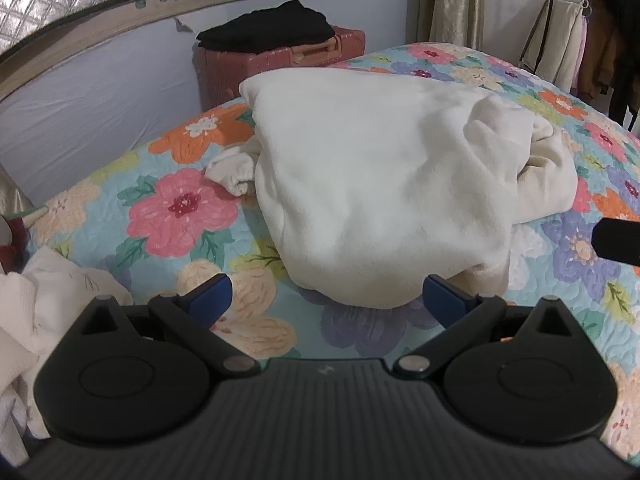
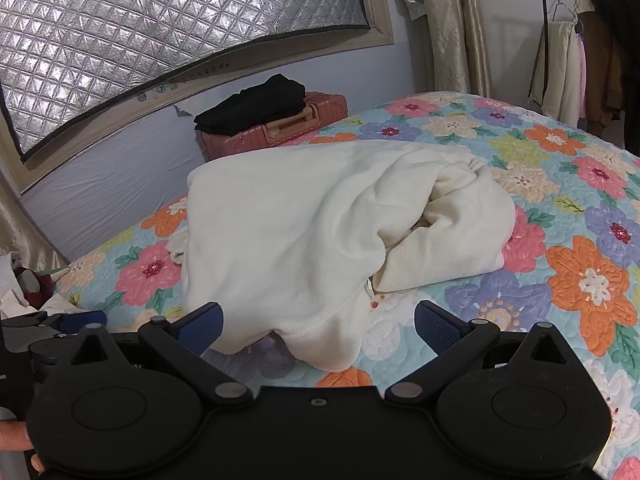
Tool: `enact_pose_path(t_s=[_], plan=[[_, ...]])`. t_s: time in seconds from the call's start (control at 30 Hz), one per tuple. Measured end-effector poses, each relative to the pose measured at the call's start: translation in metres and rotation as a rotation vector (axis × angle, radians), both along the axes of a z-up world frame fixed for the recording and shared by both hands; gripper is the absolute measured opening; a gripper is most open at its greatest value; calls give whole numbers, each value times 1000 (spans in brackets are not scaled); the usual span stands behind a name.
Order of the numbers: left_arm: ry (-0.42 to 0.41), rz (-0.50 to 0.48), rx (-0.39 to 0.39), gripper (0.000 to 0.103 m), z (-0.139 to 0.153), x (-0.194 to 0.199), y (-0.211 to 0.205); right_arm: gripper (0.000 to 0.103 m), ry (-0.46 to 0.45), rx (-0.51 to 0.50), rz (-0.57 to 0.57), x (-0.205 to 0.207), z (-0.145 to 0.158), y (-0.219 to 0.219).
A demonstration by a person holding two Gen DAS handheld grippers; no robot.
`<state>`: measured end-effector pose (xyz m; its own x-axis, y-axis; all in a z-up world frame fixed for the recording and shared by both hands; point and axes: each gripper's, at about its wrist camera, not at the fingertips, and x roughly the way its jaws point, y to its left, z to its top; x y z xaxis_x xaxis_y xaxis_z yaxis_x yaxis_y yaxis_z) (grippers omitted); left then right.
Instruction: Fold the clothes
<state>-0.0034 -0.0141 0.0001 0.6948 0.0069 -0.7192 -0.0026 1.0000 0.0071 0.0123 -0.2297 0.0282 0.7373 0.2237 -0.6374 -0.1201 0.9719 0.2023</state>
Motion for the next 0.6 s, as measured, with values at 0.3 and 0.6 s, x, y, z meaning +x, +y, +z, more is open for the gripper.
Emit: enact_pose_path(t_s=[0.3,0.6], plan=[[9,-16,-18,103,-1,2,1,103,-2,-8,1,1,-1,2],[20,-15,-68,103,-3,3,8,103,1,-7,-6,0,-1,5]])
